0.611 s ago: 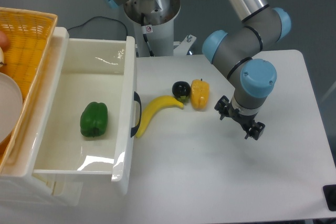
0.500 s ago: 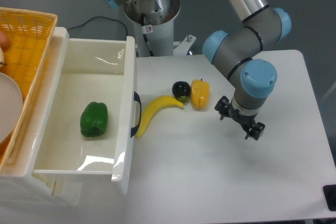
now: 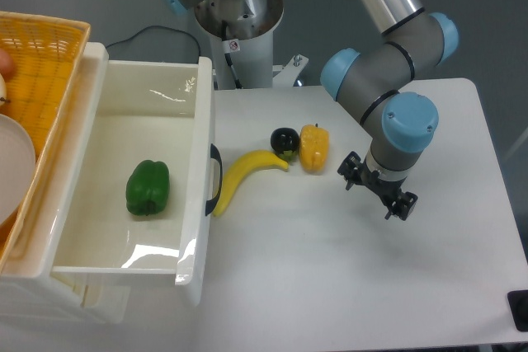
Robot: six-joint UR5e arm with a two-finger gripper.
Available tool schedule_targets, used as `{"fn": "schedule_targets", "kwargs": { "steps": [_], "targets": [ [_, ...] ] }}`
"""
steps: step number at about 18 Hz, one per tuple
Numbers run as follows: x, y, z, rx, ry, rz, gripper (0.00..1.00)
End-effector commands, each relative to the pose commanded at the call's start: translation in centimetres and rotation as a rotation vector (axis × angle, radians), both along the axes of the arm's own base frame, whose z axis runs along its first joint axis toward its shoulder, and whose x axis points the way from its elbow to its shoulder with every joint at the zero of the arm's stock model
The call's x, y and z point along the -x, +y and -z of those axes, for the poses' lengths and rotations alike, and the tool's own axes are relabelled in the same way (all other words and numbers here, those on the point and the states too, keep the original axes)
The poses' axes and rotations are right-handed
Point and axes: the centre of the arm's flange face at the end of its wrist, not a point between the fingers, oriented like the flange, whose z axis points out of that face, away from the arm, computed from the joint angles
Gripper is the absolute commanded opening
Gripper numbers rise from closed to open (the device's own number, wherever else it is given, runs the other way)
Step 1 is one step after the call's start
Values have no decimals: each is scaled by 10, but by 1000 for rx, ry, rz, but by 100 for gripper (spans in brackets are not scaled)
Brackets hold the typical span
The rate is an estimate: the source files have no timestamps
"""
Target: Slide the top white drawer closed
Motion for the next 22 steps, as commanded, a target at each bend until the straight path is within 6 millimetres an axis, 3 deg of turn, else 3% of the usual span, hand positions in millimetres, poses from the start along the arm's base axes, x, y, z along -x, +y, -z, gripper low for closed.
{"fn": "schedule_targets", "kwargs": {
  "steps": [4, 8, 14, 22],
  "targets": [
    [-5, 4, -1, 5, -4, -138, 100],
    [-7, 9, -10, -72, -33, -154, 100],
    [-12, 13, -9, -74, -45, -171, 100],
    [-61, 51, -13, -39, -101, -281, 52]
  ]
}}
